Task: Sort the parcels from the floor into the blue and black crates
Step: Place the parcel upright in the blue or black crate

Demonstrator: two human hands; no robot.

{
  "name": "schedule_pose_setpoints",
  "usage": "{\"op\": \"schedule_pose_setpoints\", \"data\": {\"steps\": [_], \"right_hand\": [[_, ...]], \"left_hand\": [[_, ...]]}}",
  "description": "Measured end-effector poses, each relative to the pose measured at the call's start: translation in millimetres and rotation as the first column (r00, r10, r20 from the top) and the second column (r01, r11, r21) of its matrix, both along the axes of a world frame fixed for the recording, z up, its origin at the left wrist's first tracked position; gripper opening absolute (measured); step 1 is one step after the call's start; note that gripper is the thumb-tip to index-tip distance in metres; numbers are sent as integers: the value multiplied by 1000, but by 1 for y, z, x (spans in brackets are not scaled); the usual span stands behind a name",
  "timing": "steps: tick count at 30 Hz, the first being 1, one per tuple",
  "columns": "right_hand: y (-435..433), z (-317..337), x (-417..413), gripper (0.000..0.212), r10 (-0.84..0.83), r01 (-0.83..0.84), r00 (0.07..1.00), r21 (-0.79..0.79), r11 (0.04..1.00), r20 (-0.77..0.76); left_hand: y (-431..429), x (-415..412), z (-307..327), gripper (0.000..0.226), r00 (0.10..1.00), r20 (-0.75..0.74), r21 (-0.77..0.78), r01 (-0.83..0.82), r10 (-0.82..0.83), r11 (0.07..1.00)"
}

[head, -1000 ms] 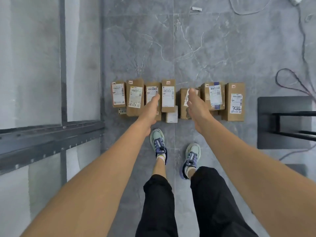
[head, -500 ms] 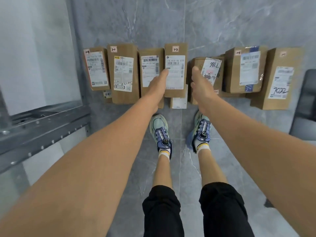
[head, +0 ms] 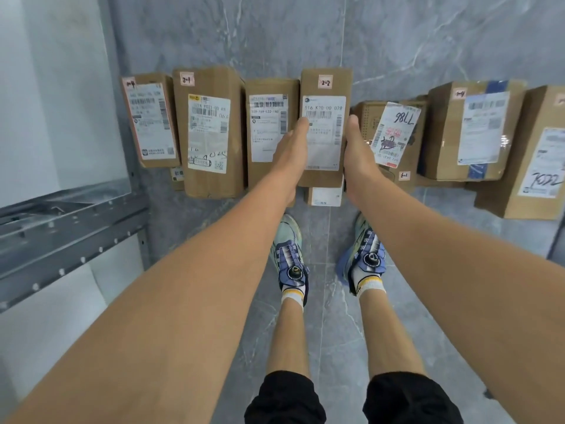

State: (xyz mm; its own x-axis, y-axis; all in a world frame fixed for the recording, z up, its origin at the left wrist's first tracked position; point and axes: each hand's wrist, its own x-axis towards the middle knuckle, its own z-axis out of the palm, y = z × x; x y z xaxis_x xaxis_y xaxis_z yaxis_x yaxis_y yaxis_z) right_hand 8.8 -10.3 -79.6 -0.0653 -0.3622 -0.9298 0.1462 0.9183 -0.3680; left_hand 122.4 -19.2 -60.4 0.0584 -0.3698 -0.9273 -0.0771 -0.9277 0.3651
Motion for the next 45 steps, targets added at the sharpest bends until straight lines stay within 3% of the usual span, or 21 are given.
{"op": "schedule_pose_setpoints", "data": {"steps": [4, 8, 13, 15, 25, 28, 31, 45], "right_hand": [[0, 0, 2, 63, 0, 0, 1000, -11, 1000, -4], [4, 22, 1, 63, 18, -20, 999, -42, 999, -35], [1, 93, -5, 59, 32, -38, 998, -115, 993, -55], [-5, 131, -3, 60, 58, -68, 996, -167, 984, -62], [-66, 367, 40, 65, 128, -151, 988, -473, 868, -80], [-82, 445, 59, 70, 157, -181, 983, -552, 814, -90], [-95, 517, 78, 82, 185, -202, 978, -649, 734, -95], [-120, 786, 131, 53, 325, -249, 939, -871, 423, -111]], "left_hand": [[2, 1, -2, 72, 1000, -22, -9, -6, 6, 1000], [8, 1, 20, 57, 995, -82, -40, -51, 48, 998], [15, 2, 72, 95, 985, -124, -126, -138, 123, 982], [12, 5, 98, 99, 980, -135, -166, -165, 143, 972], [-45, 51, 347, 74, 962, -259, -439, -193, 81, 878], [-54, 70, 436, 53, 961, -262, -539, -222, 89, 812], [-57, 88, 513, 48, 957, -286, -629, -233, 58, 741], [-51, 132, 780, 50, 969, -146, -893, -216, 200, 396]]}}
